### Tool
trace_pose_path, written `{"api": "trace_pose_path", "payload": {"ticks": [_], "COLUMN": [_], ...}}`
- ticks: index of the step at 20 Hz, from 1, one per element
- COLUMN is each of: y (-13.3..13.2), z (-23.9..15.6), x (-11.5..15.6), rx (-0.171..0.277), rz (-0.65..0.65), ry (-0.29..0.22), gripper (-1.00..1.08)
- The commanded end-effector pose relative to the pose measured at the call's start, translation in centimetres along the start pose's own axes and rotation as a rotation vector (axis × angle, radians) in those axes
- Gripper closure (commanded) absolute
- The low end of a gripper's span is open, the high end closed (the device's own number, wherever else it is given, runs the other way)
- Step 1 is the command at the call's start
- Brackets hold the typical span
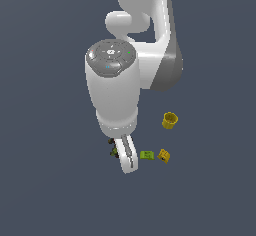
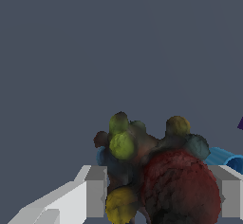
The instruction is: Pick up a designated object from a clutter of objects.
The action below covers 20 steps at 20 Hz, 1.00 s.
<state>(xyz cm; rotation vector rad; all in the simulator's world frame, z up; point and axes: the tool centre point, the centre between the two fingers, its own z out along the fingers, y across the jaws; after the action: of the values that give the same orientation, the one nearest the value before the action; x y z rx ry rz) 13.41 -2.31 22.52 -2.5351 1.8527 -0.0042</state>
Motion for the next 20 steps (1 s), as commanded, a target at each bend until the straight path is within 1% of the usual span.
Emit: {"api": "trace_pose_path", "payload": {"ticks": [1, 11, 15, 20], "y": [-0.2, -1.4, -1.8, -2.3], "z": [-3.0, -13.4, -16.2, -18.5], "x": [-0.6, -2.9, -3.5, -4.0], "rx": [0.000, -0.002, -0.003, -0.003], "rz": [0.001, 0.000, -0.001, -0.002], "ry": [0.001, 0.001, 0.001, 0.000], "gripper": [1.08, 1.08, 1.08, 1.08]}}
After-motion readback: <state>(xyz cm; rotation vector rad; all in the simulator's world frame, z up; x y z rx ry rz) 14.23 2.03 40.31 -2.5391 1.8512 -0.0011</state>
